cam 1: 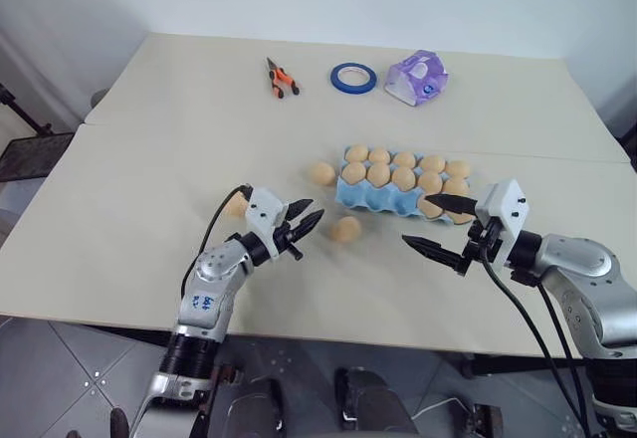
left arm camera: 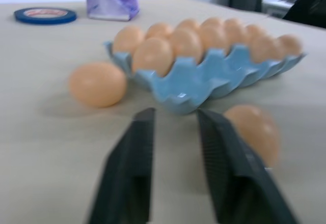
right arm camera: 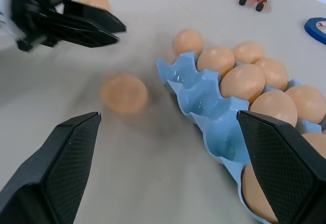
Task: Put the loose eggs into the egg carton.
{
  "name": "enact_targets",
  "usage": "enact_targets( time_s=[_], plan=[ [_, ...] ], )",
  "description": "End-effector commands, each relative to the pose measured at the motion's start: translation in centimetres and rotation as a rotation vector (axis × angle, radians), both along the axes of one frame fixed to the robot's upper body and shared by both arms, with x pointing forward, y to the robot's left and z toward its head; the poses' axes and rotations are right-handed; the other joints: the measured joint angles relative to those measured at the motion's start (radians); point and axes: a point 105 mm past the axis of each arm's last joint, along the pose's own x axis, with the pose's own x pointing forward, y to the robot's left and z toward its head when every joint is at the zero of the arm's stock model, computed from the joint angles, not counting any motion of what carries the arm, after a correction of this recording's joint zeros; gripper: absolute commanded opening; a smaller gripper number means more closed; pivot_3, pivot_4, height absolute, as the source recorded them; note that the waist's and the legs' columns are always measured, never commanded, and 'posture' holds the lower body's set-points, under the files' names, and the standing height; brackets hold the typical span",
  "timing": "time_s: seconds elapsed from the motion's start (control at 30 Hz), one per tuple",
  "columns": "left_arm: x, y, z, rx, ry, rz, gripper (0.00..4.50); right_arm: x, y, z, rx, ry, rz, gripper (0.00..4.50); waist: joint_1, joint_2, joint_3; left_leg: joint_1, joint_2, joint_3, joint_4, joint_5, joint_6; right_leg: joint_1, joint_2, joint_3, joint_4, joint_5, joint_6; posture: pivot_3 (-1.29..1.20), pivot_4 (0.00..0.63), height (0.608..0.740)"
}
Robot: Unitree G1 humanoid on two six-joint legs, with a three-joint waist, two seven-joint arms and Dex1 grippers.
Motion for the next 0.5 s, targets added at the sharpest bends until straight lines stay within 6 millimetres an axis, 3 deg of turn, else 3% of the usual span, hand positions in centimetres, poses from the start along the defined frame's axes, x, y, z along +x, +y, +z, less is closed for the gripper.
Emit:
enact_targets(
  time_s=[0.03,0.13,0.17,0.33,0.5],
  plan=[
    [-2.2,-1.2,1.7,-0.007,-0.031,-0.101,2.79,-0.4,0.0,1.2,0.004,-0.058,0.000,4.50,0.001,0.000,0.000,0.000,0.000,0.000,0.000,0.000,0.000,0.000,0.000,0.000,0.000,0.000,0.000,0.00,0.150,0.740],
    [-3.4,-1.8,2.3,0.009,-0.046,-0.162,3.66,-0.4,0.0,1.1,0.007,-0.054,-0.005,4.50,0.001,0.000,0.000,0.000,0.000,0.000,0.001,0.000,0.000,0.000,0.000,0.000,0.001,0.000,0.000,0.00,0.150,0.740],
    [-2.9,-2.6,2.0,0.030,-0.050,-0.161,3.80,-0.5,0.0,1.0,0.005,-0.048,-0.003,4.50,0.001,0.000,0.000,0.001,0.000,0.000,0.001,0.000,0.000,0.001,0.000,0.000,0.001,0.000,0.000,0.00,0.150,0.740],
    [-1.9,-5.8,0.8,0.063,-0.052,-0.211,3.85,-1.2,-0.8,0.2,-0.031,-0.019,0.008,4.50,0.004,0.000,0.000,0.003,-0.002,-0.001,0.001,0.000,0.001,0.004,-0.002,0.001,-0.002,0.000,0.000,0.00,0.150,0.740],
    [-2.5,-7.5,-0.2,0.081,-0.049,-0.289,3.85,-2.8,-1.9,-0.6,-0.064,0.028,0.010,4.50,0.000,0.001,0.000,0.002,-0.001,0.000,0.000,-0.002,0.003,0.004,-0.001,0.001,-0.003,0.001,0.001,0.00,0.150,0.740]
  ],
)
